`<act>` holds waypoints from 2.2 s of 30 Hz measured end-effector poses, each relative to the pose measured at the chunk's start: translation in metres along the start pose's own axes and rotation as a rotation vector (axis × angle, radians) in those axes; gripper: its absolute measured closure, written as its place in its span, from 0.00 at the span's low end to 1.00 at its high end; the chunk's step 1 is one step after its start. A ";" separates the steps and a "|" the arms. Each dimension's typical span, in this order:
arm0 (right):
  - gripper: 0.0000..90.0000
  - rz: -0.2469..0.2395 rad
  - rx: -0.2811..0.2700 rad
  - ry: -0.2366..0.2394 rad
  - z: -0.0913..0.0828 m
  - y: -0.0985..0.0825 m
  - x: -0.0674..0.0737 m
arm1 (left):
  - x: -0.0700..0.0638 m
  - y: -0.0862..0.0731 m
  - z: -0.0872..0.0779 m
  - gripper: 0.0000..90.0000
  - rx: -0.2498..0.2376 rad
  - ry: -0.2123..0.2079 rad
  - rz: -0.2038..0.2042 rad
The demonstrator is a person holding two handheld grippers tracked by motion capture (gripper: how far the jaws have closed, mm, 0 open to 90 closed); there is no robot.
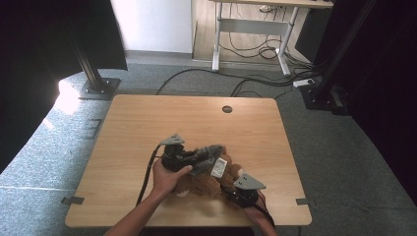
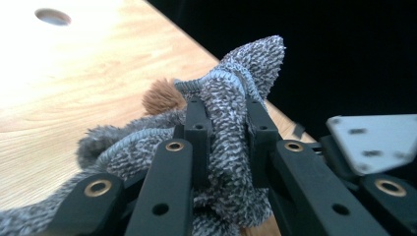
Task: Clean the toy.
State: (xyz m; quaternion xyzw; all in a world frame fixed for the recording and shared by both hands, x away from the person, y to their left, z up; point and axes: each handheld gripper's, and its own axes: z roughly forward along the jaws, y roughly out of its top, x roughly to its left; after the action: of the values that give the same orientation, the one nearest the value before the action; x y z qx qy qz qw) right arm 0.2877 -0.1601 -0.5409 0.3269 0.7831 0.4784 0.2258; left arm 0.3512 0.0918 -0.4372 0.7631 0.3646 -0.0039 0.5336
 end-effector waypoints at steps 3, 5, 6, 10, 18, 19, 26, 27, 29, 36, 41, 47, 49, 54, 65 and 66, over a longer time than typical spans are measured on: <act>0.69 0.000 0.003 -0.001 0.000 0.000 0.000 | 0.001 -0.004 0.015 0.84 0.049 0.011 0.005; 0.69 0.003 0.007 -0.001 0.000 0.000 -0.001 | 0.003 -0.007 0.014 0.85 0.047 0.022 0.011; 0.69 0.002 0.007 0.000 0.000 0.000 -0.001 | 0.005 -0.008 0.012 0.85 0.047 0.030 0.015; 0.69 0.000 0.014 -0.005 0.001 0.001 -0.001 | 0.016 -0.013 -0.003 0.85 0.033 0.071 -0.006; 0.69 0.006 0.030 -0.011 0.000 -0.001 0.000 | 0.040 -0.031 -0.049 0.85 -0.022 0.125 -0.038; 0.69 0.011 0.031 -0.012 0.000 -0.001 0.000 | 0.041 -0.033 -0.054 0.85 -0.029 0.131 -0.039; 0.69 0.018 0.046 -0.019 0.001 -0.002 0.002 | 0.037 -0.056 -0.100 0.84 -0.095 0.094 -0.063; 0.69 0.018 0.048 -0.020 0.000 -0.002 0.002 | 0.032 -0.060 -0.106 0.84 -0.099 0.086 -0.051; 0.69 0.019 0.053 -0.018 0.000 -0.002 0.003 | 0.023 -0.067 -0.117 0.84 -0.103 0.071 -0.032; 0.69 0.023 0.060 -0.014 0.001 -0.002 0.004 | 0.013 -0.088 -0.117 0.84 -0.072 0.049 -0.027; 0.70 0.019 0.070 0.001 0.001 -0.002 0.004 | 0.016 -0.108 -0.111 0.85 -0.052 0.036 -0.030; 0.70 0.015 0.083 -0.004 0.004 -0.002 0.006 | 0.013 -0.120 -0.109 0.85 -0.033 0.031 -0.020; 0.70 0.012 0.091 -0.017 0.007 -0.001 0.006 | 0.013 -0.122 -0.104 0.85 -0.051 0.054 0.003; 0.71 0.016 0.099 -0.069 0.017 0.004 0.004 | 0.020 -0.122 -0.090 0.86 -0.084 0.095 0.028; 0.72 0.070 0.089 -0.178 0.043 0.013 -0.017 | 0.039 -0.103 -0.060 0.86 -0.123 0.157 0.060; 0.72 0.074 0.087 -0.185 0.045 0.014 -0.019 | 0.042 -0.100 -0.057 0.86 -0.126 0.165 0.060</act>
State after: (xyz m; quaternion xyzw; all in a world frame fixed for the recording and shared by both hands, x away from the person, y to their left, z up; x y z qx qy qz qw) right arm 0.3353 -0.1423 -0.5479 0.4079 0.7662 0.4199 0.2648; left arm 0.3039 0.1783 -0.5105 0.7365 0.3837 0.0978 0.5485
